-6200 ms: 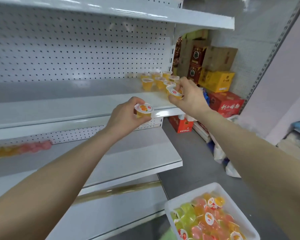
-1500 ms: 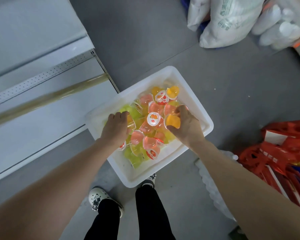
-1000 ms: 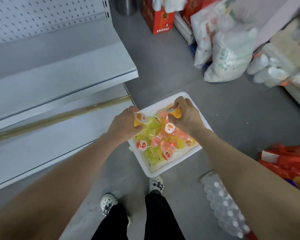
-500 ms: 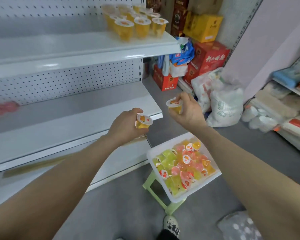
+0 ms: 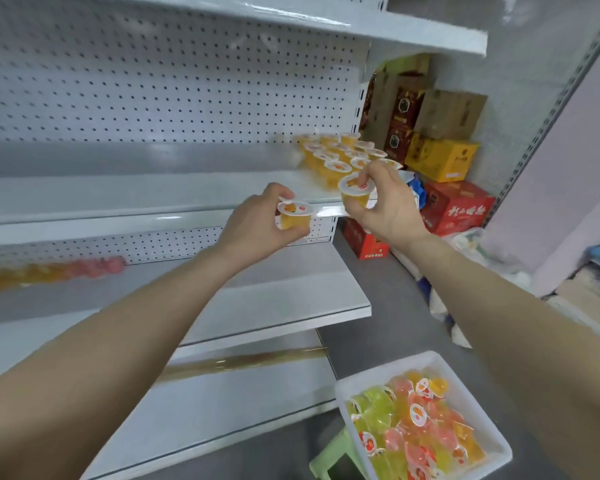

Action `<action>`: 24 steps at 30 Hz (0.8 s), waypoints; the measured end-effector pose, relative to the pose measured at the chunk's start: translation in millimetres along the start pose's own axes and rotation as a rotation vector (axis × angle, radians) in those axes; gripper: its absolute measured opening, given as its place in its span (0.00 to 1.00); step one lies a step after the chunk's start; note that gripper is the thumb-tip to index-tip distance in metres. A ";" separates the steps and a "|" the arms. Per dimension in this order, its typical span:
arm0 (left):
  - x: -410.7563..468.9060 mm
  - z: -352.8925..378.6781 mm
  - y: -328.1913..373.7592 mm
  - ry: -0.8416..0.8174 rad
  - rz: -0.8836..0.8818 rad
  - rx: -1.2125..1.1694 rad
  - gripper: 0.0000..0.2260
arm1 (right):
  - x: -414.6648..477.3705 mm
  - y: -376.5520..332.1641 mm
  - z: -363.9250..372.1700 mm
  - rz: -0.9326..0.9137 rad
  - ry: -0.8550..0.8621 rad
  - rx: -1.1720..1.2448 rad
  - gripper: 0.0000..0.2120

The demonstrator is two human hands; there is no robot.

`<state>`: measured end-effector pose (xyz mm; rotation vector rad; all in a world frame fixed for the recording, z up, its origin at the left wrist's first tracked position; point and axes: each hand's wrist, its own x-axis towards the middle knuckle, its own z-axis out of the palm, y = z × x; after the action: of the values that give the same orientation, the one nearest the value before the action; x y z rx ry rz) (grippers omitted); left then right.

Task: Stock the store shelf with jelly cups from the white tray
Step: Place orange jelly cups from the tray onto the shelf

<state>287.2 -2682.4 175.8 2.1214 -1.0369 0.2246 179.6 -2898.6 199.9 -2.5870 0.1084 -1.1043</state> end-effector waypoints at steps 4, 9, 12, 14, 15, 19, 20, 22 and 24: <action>26.1 -22.2 -14.0 0.038 -0.045 0.030 0.24 | 46.7 -5.3 16.3 -0.015 -0.012 -0.026 0.13; 62.4 -35.0 -37.8 0.079 -0.100 0.027 0.22 | 104.0 -3.2 38.9 0.010 -0.070 -0.027 0.11; 85.7 -35.5 -50.2 0.085 -0.123 0.050 0.22 | 137.9 3.9 50.7 0.076 -0.127 -0.037 0.11; 101.1 -33.5 -58.7 0.087 -0.128 0.062 0.22 | 160.2 11.1 60.1 0.107 -0.160 -0.028 0.10; 108.6 -32.6 -63.2 0.091 -0.133 0.066 0.22 | 171.8 14.8 65.8 0.114 -0.174 -0.033 0.10; 136.3 -29.0 -80.8 0.112 -0.158 0.072 0.22 | 216.6 25.6 93.1 0.191 -0.308 -0.114 0.08; 142.6 -27.9 -84.6 0.117 -0.166 0.070 0.22 | 226.1 28.4 101.6 0.199 -0.354 -0.147 0.08; 153.2 -26.0 -91.4 0.121 -0.184 0.071 0.22 | 240.9 34.6 118.7 0.184 -0.423 -0.191 0.08; 161.0 -25.2 -97.7 0.127 -0.196 0.087 0.21 | 251.1 40.1 133.4 0.156 -0.488 -0.241 0.09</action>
<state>468.9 -2724.4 212.1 2.2385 -0.7526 0.3087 452.4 -2949.9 273.7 -2.9198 0.3367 -0.4068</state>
